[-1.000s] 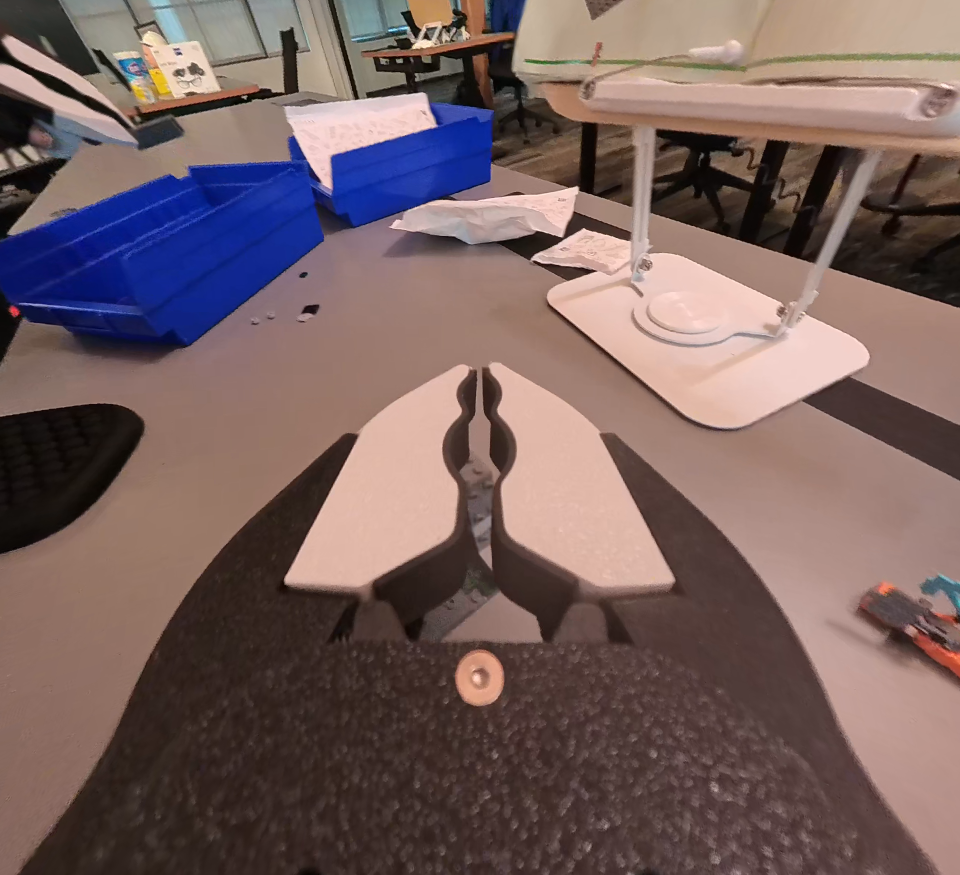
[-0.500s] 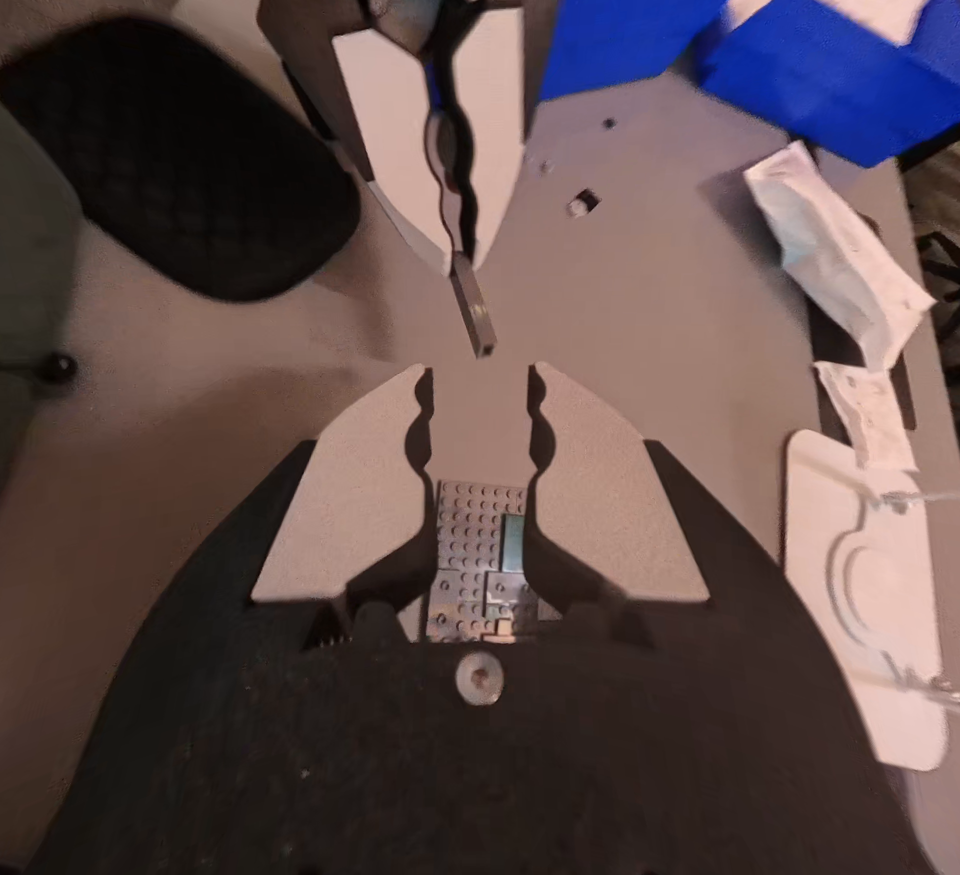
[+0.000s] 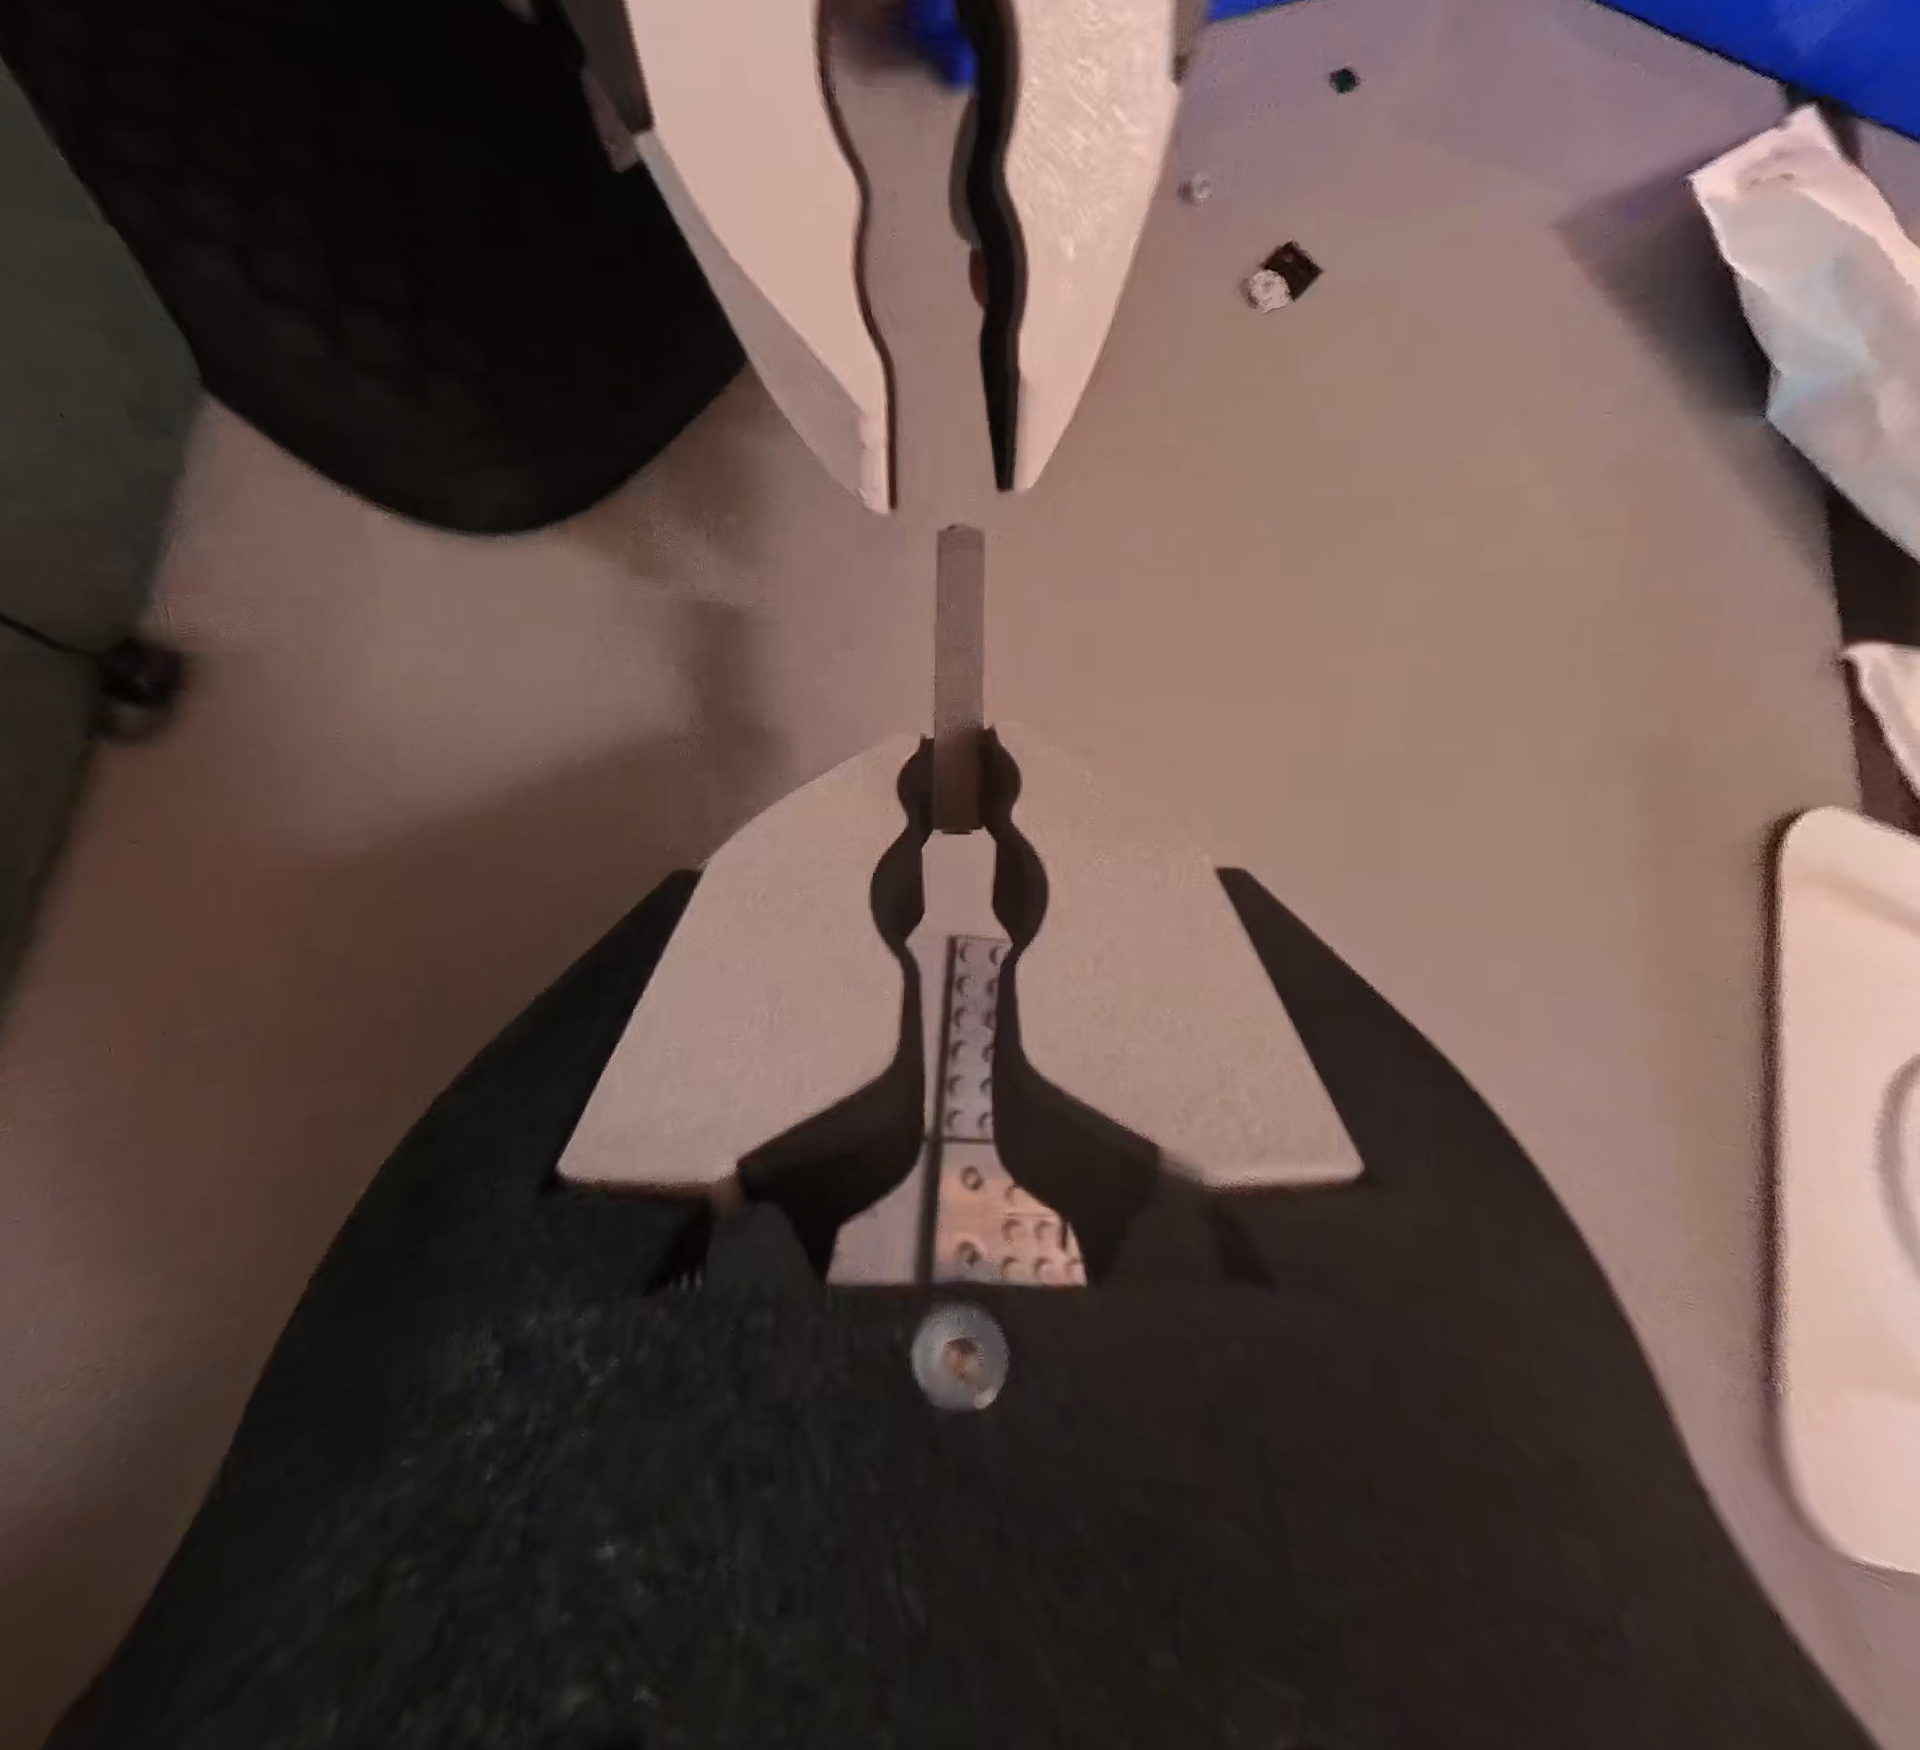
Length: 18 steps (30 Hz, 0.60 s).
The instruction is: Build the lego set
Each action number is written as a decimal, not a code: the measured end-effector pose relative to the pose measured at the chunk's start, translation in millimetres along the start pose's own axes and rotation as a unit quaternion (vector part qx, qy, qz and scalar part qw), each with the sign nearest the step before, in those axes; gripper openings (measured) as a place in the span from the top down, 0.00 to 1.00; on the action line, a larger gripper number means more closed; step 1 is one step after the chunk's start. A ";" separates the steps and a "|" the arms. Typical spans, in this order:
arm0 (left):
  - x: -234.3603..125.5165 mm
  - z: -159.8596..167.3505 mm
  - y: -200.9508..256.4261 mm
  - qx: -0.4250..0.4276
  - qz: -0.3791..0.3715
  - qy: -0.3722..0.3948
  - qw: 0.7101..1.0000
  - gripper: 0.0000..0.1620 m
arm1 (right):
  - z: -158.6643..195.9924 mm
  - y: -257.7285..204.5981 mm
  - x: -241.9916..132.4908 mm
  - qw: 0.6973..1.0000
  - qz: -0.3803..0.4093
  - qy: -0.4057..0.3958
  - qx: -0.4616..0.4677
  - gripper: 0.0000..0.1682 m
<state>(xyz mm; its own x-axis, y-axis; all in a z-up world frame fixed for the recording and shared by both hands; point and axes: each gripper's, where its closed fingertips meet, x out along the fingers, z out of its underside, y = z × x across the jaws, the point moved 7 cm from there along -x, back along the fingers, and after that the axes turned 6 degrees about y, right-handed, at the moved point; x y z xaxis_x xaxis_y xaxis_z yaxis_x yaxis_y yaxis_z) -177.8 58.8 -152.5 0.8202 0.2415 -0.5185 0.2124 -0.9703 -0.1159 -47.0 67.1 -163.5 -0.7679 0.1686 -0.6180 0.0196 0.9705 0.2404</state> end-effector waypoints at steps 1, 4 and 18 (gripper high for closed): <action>-3.7 -1.7 -2.0 -0.014 0.006 0.032 0.999 0.87 | 1.1 1.1 -5.1 0.999 0.005 0.027 0.031 0.95; -11.2 -7.8 -3.8 -0.059 0.044 0.130 0.989 0.87 | 0.3 2.6 -21.7 0.983 0.012 0.138 0.116 0.95; -30.0 -35.0 13.8 0.004 0.186 0.328 0.926 0.87 | -17.0 -16.3 -32.2 0.850 -0.207 0.384 0.297 0.95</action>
<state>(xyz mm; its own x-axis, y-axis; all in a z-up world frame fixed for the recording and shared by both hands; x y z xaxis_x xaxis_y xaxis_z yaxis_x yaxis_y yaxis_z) -180.9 38.8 -108.9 0.9824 -0.1558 0.1030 -0.1523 -0.9875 -0.0409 -33.5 42.9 -134.8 -0.9746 -0.1496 0.1669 -0.2093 0.8735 -0.4396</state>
